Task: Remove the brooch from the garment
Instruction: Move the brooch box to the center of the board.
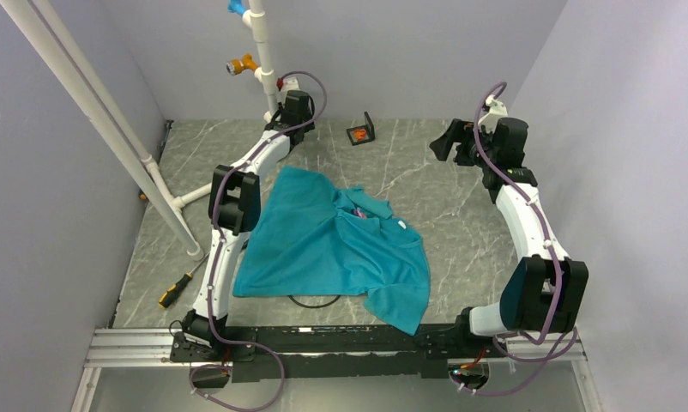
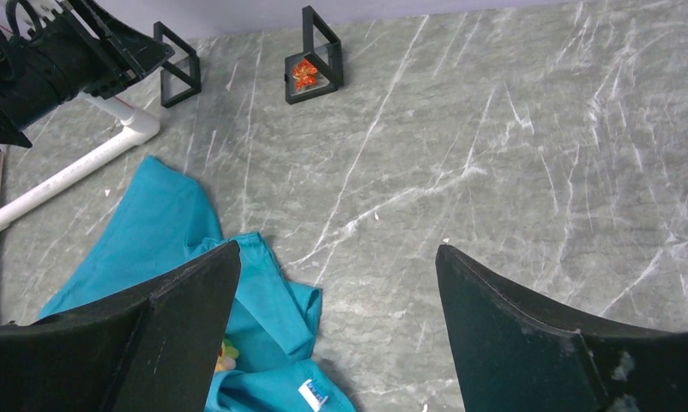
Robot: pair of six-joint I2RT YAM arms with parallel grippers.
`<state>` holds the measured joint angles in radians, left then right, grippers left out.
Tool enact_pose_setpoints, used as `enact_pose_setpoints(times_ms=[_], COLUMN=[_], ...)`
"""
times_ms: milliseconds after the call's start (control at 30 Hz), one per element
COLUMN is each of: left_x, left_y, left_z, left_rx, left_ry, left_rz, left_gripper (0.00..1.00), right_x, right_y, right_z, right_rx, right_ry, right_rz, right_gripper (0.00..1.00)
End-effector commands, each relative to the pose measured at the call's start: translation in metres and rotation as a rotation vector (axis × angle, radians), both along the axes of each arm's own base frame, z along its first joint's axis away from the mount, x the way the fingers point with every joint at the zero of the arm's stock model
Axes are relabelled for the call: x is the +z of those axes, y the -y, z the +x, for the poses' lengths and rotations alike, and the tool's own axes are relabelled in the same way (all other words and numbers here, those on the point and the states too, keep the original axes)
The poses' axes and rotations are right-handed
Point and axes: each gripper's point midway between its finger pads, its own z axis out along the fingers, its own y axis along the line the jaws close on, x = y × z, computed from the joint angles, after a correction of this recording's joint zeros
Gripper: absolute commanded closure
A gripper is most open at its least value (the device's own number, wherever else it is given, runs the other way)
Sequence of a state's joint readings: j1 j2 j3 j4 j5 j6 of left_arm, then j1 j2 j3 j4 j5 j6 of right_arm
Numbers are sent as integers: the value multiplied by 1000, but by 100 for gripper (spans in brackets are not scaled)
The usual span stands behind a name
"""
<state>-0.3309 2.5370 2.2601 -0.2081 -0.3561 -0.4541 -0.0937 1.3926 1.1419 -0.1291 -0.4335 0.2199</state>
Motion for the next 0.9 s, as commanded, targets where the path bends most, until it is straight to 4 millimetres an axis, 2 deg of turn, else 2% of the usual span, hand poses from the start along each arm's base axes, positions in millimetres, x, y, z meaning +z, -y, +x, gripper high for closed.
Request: enact_pose_setpoints(times_ms=[0,167,367,667,867], left_x=[10,9,6,6,7], left_y=[-38,-39,-42,-40,-23], left_z=[7,7,9,9,4], left_rx=[112,111,116,104,54], left_ry=[5,0,-9,-5,9], left_rz=[-2,-12,-31,-44,-72], left_gripper=[53,67,70,85,93], right_x=[25,23,23,22,22], right_y=[1,3,6,7,7], right_z=[3,4,5,5,5], right_rx=[4,-2,-9,-9,-4], right_ry=[65,62,62,62,66], right_rz=[14,19,16,19,18], right_gripper=[13,13,12,12,12])
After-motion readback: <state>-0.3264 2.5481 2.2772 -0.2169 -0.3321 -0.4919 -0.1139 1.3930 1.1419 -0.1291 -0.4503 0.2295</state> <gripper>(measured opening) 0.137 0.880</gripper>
